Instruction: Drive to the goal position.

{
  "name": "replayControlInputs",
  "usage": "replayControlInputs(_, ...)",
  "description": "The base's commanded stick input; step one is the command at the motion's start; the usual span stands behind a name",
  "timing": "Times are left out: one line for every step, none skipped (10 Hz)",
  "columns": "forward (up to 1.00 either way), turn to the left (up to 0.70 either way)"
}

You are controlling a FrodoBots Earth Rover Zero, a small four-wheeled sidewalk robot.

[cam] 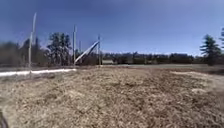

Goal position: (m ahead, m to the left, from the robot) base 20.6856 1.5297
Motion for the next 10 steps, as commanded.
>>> replayControlInputs(0.70,-0.26)
replayControlInputs(0.70,-0.13)
replayControlInputs(0.70,0.00)
replayControlInputs(0.70,0.00)
replayControlInputs(0.70,0.00)
replayControlInputs(0.70,0.00)
replayControlInputs(0.70,0.00)
replayControlInputs(0.70,0.00)
replayControlInputs(0.70,0.00)
replayControlInputs(0.70,0.00)
